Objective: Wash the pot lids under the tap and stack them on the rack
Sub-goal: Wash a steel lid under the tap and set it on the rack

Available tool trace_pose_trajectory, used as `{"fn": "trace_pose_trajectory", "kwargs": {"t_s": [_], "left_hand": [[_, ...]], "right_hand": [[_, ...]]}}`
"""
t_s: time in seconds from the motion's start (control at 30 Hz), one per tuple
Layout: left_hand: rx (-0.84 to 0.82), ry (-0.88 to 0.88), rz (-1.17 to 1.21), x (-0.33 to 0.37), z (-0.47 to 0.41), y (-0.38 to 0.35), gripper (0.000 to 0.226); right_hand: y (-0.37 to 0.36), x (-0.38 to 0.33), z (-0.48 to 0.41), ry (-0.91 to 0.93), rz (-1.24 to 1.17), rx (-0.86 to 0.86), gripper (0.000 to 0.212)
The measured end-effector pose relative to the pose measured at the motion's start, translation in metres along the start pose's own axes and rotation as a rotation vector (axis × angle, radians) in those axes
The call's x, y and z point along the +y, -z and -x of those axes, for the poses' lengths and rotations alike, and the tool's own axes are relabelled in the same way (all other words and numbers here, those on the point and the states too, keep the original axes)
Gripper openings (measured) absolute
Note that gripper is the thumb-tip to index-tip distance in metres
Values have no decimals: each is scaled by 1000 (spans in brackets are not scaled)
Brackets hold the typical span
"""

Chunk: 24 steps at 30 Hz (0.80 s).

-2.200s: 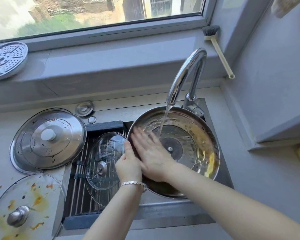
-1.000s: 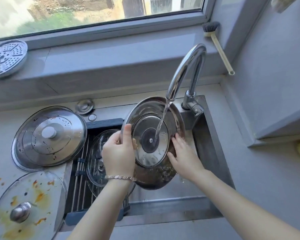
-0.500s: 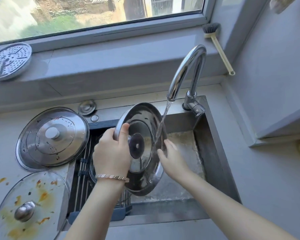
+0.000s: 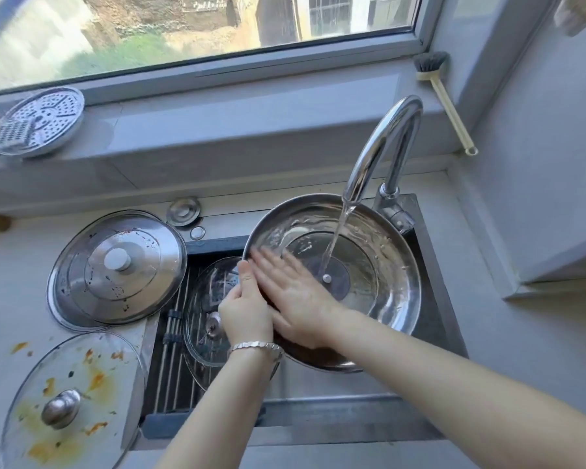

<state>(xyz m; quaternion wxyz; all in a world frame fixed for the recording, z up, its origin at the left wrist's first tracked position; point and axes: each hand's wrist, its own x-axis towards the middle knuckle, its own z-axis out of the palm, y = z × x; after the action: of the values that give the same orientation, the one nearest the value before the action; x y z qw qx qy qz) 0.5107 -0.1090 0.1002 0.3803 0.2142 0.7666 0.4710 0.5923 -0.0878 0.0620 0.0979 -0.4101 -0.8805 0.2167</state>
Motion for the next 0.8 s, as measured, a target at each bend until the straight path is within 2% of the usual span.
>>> {"fn": "trace_pose_trajectory", "kwargs": {"t_s": [0.07,0.13,0.23,0.33,0.4,0.43,0.5,0.53,0.57,0.63,0.67,0.7,0.73,0.8], "left_hand": [[-11,11,74,2,-3,-3,49],[-16,-1,116,2,0,-5,50],[-18,-112,125,5,0,-5,53],[64,-237,74,10,-14,3,59],[83,-289,-16,10,-20,8,61],[76,-306,-98,10,-20,8,59],[13,-309,-267,12,-13,7,56],[-30,-294,-335,12,-9,6,54],[-71,-273,-383,10,-5,4,52],[-145,-203,-443,2,-1,0,47],[-194,-154,-452,-4,-1,-2,43],[-249,-107,-442,-9,0,-5,38],[-299,-52,-424,-15,-1,-8,33],[-355,56,-407,-28,-6,-11,28]], "right_hand": [[-2,-3,12,124,-97,-42,65],[0,3,20,139,-136,-35,61],[2,13,45,234,-153,-91,56],[-12,35,93,175,-274,-141,56],[-16,52,117,-20,-435,9,54],[-13,59,123,-180,-508,139,46],[-17,80,125,-616,-601,393,28],[-18,87,123,-839,-641,458,23],[-18,92,120,-1017,-738,432,28],[-18,92,115,-1283,-1172,231,38],[-15,86,113,-1356,-1382,131,41],[-13,79,113,-1389,-1461,62,48],[-14,75,114,-1415,-1438,35,52],[-15,75,116,-1485,-1243,68,53]]}}
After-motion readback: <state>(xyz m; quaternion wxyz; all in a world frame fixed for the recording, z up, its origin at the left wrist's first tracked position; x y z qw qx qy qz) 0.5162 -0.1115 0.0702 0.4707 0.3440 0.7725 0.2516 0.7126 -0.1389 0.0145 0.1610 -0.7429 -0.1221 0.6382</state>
